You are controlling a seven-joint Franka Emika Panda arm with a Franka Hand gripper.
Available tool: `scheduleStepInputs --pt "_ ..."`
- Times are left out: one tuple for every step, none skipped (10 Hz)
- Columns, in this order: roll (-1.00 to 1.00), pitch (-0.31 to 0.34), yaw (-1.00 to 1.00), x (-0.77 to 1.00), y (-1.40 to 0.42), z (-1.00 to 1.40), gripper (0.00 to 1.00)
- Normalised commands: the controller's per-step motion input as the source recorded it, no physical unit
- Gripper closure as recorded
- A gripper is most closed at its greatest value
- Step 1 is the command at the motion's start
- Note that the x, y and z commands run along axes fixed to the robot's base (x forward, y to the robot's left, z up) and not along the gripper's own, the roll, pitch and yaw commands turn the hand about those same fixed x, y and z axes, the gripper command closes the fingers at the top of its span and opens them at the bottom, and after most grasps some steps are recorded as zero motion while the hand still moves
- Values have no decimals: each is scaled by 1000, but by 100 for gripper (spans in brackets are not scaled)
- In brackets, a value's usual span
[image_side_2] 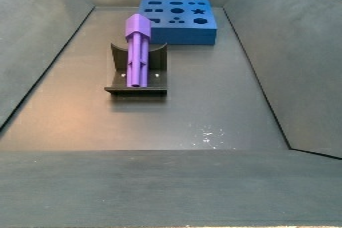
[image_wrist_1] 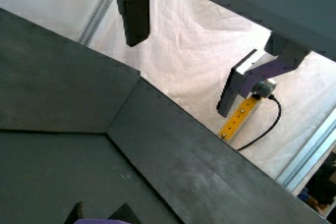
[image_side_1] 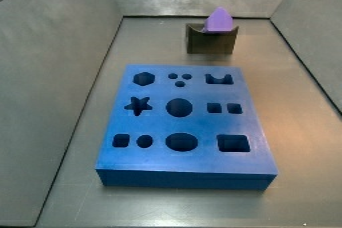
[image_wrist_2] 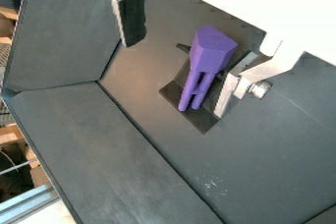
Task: Pick up the 3 prong object. Move up. Rotate the 3 prong object. Place the 3 prong object on the fixture. Regrasp the 3 prong object. Move to above the board. Insert the 3 prong object.
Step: Regrasp the 3 prong object.
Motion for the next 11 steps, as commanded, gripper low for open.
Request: scheduleStepInputs --pt "136 39 76 704 -57 -41 0" --pt "133 44 78 700 -56 -41 0" --pt "130 49 79 696 -55 -41 0" --pt "129 51 79 694 -54 -41 0" --pt "128 53 80 693 -53 -41 0" --pt "128 53 80 693 -53 -40 0" --pt "127 54 81 692 -52 -40 0" --pt "127 55 81 692 -52 -39 0" --pt "127 55 82 692 -52 -39 0" --pt "127 55 82 691 -51 -38 0" --pt "127 56 82 691 -51 -38 0"
